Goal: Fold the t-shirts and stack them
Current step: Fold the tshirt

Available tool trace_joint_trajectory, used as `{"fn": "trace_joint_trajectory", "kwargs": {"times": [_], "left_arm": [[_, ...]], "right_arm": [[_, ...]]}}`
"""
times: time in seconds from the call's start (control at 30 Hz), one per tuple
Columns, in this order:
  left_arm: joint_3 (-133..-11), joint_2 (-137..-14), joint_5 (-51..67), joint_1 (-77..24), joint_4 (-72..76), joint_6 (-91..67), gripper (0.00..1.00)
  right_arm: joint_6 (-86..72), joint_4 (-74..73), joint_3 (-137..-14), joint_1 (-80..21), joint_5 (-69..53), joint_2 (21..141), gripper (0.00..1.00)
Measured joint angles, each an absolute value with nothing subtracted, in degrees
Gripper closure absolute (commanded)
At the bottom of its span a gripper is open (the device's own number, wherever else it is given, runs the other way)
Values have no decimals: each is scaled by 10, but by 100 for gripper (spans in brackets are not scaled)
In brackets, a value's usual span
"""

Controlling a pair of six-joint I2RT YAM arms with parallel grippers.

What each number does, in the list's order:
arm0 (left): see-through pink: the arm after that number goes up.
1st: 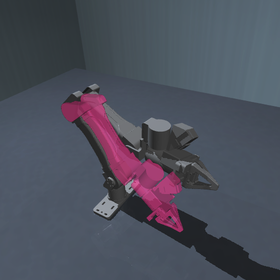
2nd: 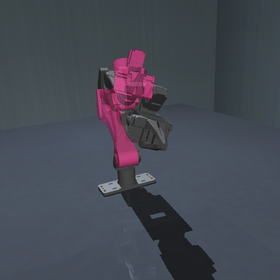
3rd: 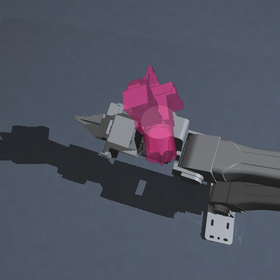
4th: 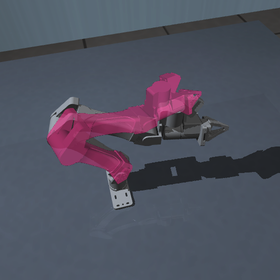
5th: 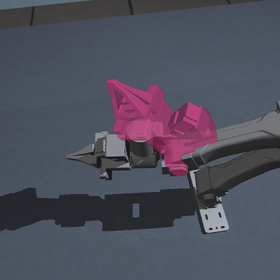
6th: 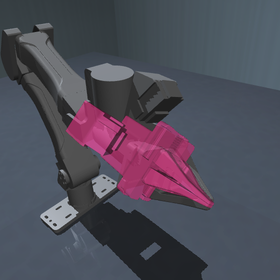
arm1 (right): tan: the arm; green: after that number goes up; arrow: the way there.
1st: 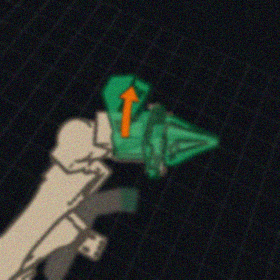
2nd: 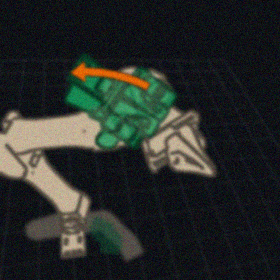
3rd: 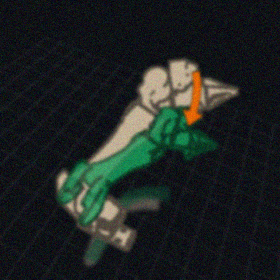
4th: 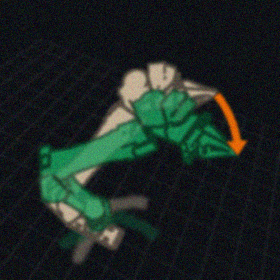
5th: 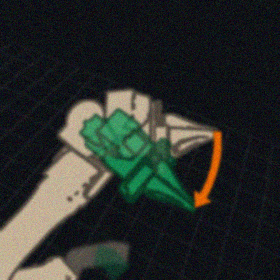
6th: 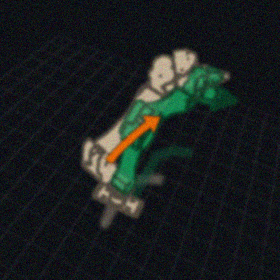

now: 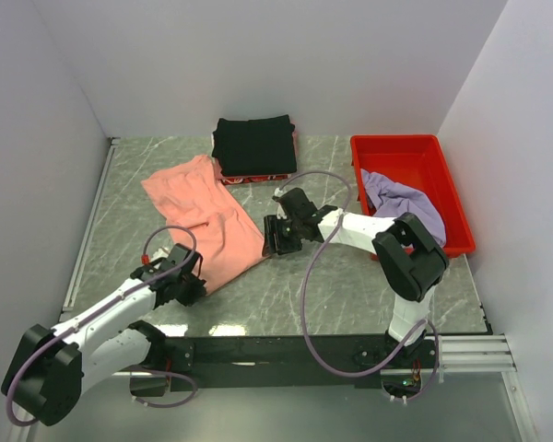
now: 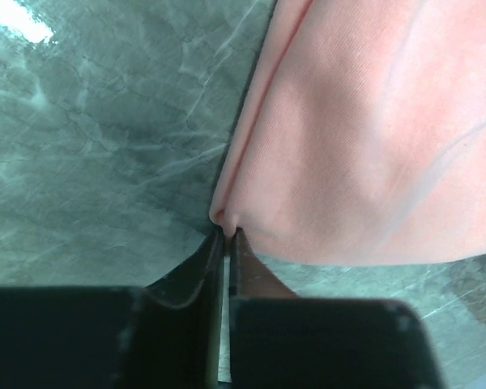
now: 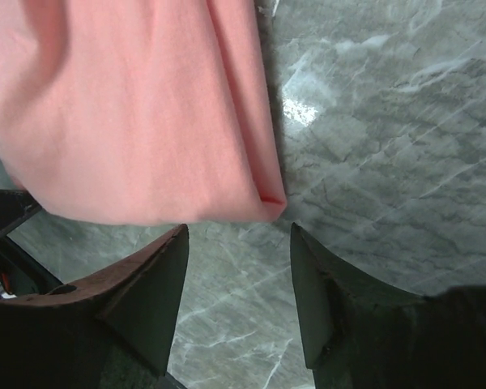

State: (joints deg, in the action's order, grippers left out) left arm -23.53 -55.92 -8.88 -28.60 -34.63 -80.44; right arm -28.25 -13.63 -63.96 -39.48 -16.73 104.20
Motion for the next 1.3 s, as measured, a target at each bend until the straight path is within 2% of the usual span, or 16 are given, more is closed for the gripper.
{"fn": "trace_joint_trajectory", "kwargs": {"times": [0.17,0.23,0.3,0.37,0.47,0.53,0.9,1.13,1.3], "left_arm": [[-231,-548,-89,-286,-347,-804,99],[-226,-537,-90,-286,-347,-803,99],[-220,-525,-91,-286,-347,-802,99],[-214,-512,-93,-286,-347,-802,99],[-208,-501,-94,-286,-348,-799,99],[-208,-501,-95,-286,-348,-796,99],[-217,-492,-93,-290,-378,-754,99],[-219,-406,-50,-317,-415,-744,99],[-230,-388,-30,-348,-442,-749,99]], "right_arm": [[-283,-134,-642,-394,-175,1064,51],[-283,-133,-642,-394,-179,1069,69],[-283,-133,-642,-394,-185,1071,75],[-281,-133,-642,-394,-191,1075,76],[-277,-132,-648,-394,-200,1085,86],[-275,-132,-654,-393,-208,1093,99],[-249,-150,-651,-393,-219,1083,100],[-226,-197,-613,-393,-205,1006,100],[-210,-234,-586,-393,-191,945,100]]}}
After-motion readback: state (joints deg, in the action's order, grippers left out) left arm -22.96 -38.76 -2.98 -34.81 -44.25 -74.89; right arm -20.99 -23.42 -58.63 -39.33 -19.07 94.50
